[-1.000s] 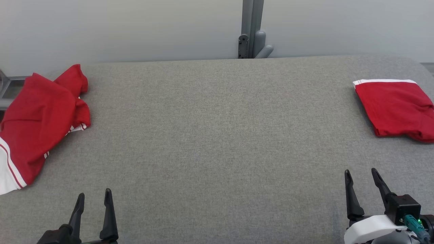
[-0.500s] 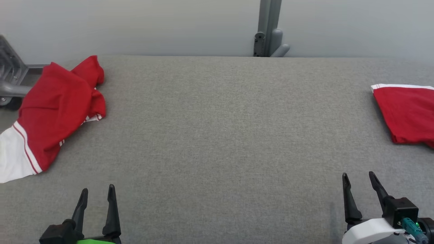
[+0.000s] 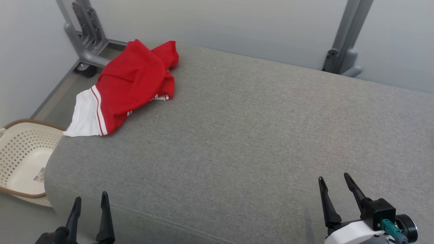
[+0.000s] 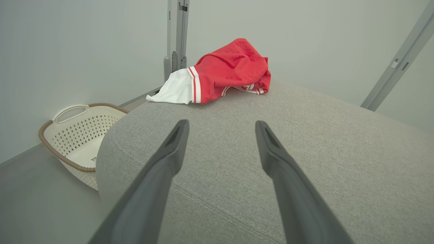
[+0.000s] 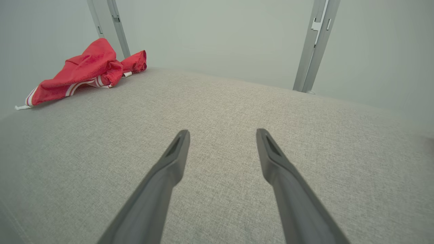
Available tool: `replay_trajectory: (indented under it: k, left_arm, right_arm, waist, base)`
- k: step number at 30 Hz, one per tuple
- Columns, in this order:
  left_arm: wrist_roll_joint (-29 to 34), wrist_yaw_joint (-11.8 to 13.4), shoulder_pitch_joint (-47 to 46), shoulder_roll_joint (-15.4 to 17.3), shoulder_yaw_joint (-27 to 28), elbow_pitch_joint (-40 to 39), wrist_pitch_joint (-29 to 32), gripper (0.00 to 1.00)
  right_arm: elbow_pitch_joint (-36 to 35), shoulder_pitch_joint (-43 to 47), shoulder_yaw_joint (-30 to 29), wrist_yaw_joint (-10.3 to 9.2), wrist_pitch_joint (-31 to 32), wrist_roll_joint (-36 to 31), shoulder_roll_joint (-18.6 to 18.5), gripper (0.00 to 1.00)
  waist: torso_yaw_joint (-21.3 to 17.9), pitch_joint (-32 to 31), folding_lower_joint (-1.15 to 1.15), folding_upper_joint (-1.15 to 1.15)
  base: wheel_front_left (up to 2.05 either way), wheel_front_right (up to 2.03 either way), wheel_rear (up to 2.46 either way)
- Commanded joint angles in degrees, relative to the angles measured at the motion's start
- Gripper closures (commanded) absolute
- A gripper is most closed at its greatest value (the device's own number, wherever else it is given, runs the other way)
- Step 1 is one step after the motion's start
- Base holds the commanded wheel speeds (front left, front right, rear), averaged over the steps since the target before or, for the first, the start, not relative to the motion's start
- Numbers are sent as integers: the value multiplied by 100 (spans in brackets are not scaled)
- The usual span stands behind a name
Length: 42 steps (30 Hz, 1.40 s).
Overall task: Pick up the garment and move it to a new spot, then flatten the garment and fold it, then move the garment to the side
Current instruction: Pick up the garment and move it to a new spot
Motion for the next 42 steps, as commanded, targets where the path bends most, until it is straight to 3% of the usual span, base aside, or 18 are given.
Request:
replay_trajectory:
  k: [1, 8, 14, 17, 22, 29, 36, 42]
  left_arm:
    - [-7, -17, 51, -15, 31, -15, 0, 0]
    - [-180, -17, -216, -63, 2, -30, -1, 0]
    - [-700, -17, -1229, 170, -117, 244, 0, 0]
    - [-1133, -17, -2025, 485, -423, 641, 31, 0]
    - [-2440, -17, -3549, 1053, -955, 1295, 585, 0]
    - [-3490, -17, -4950, 1552, -1361, 2291, 908, 0]
    - [-4246, -17, -5728, 1827, -1644, 3609, 1207, 0]
    - [-4525, -17, -5860, 1833, -1885, 4500, 1366, 0]
  right_arm:
    - [-19, -15, 41, -9, -23, 34, -19, 0]
    - [-110, -87, -24, -9, -24, -139, -21, 0]
    - [-383, -447, -272, -9, -24, -552, -60, 0]
    - [-558, -704, -387, -9, -23, -681, -193, 0]
    - [-834, -1122, -433, -9, -20, -878, -502, 0]
    - [-1175, -1333, -324, -9, -20, -974, -728, 0]
    - [-1454, -1263, -290, -11, -3, -1009, -694, 0]
    - [-1564, -1033, -388, -13, 32, -1060, -647, 0]
  waist:
    - [495, -30, 0, 0]
    - [347, 363, 0, 0]
    - [123, 1347, 0, 0]
    - [31, 1979, 0, 0]
    - [-107, 3034, 0, 0]
    - [-320, 3866, 0, 0]
    - [-643, 4184, 0, 0]
    - [-783, 4086, 0, 0]
  base:
    - [0, 0, 0]
    - [0, 0, 0]
    - [0, 0, 0]
    - [0, 0, 0]
    - [0, 0, 0]
    - [0, 0, 0]
    - [0, 0, 0]
    - [0, 0, 0]
